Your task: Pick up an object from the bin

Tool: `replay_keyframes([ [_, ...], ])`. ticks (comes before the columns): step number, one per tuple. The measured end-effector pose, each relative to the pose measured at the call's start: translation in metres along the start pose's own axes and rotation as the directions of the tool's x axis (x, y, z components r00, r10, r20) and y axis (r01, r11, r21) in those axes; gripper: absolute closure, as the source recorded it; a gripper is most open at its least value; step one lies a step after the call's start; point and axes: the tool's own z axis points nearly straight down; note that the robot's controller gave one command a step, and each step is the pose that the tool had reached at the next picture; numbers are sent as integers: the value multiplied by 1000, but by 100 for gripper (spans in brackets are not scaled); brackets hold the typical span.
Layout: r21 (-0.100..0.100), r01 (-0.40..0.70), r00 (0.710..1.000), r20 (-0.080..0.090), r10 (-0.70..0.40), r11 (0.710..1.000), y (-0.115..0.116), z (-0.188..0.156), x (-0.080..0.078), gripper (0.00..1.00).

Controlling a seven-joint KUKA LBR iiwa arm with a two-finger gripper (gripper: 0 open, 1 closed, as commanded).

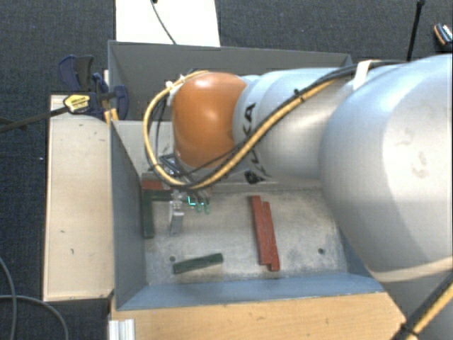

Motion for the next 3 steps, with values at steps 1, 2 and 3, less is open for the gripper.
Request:
replay_keyframes([
  [1,1,-5,1000,-2,5,1000,-30,60,71,0],
  [2,1,-126,992,6,126,992,-93,36,89,0],
  [3,-1,-92,996,6,92,996,-86,57,86,0],
])
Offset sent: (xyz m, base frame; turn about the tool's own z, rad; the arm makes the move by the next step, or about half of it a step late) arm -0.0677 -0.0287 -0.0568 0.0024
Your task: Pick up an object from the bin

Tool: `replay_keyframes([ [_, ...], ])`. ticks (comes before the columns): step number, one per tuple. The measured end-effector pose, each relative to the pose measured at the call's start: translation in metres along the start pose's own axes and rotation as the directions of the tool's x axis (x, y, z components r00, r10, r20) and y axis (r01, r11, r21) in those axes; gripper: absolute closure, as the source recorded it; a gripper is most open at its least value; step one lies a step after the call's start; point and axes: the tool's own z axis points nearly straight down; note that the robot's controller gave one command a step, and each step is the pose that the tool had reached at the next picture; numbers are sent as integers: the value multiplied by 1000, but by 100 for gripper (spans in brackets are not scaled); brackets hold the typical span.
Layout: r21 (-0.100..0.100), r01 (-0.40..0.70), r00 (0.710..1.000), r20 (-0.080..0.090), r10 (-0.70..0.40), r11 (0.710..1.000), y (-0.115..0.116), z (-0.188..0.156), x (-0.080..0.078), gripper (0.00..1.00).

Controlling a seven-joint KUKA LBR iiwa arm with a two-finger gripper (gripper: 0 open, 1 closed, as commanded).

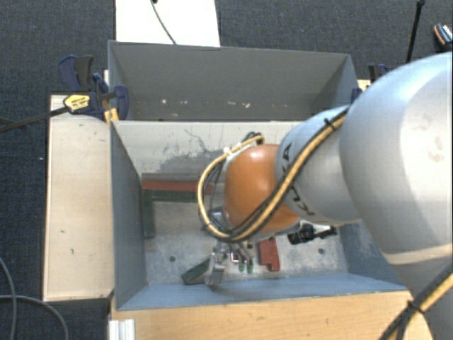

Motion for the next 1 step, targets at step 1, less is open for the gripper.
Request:
replay_keyframes([
  [1,-1,-7,1000,-1,7,1000,0,0,1,100],
])
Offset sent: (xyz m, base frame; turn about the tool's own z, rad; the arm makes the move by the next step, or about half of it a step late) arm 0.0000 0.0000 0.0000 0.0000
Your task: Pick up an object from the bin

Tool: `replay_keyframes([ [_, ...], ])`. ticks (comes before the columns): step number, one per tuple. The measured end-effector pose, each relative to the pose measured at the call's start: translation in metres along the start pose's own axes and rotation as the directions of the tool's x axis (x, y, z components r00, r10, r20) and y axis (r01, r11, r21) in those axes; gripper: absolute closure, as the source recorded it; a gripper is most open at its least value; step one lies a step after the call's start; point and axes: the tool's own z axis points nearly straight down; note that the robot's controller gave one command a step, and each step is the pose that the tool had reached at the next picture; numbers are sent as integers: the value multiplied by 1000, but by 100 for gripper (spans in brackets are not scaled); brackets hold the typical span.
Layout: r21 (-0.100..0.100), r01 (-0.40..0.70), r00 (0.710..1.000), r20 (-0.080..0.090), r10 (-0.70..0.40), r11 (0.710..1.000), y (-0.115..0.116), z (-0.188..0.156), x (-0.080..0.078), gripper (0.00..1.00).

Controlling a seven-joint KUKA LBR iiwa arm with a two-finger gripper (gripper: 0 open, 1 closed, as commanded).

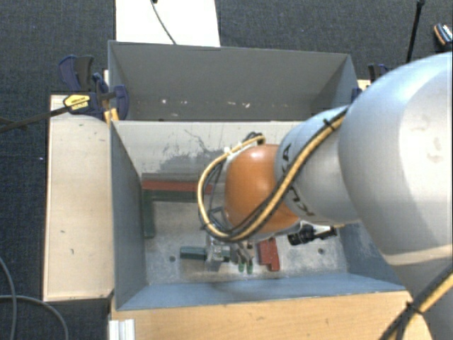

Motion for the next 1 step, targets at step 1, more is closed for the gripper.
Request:
replay_keyframes([
  [1,-3,-6,1000,10,6,1000,-7,-137,-12,100],
])
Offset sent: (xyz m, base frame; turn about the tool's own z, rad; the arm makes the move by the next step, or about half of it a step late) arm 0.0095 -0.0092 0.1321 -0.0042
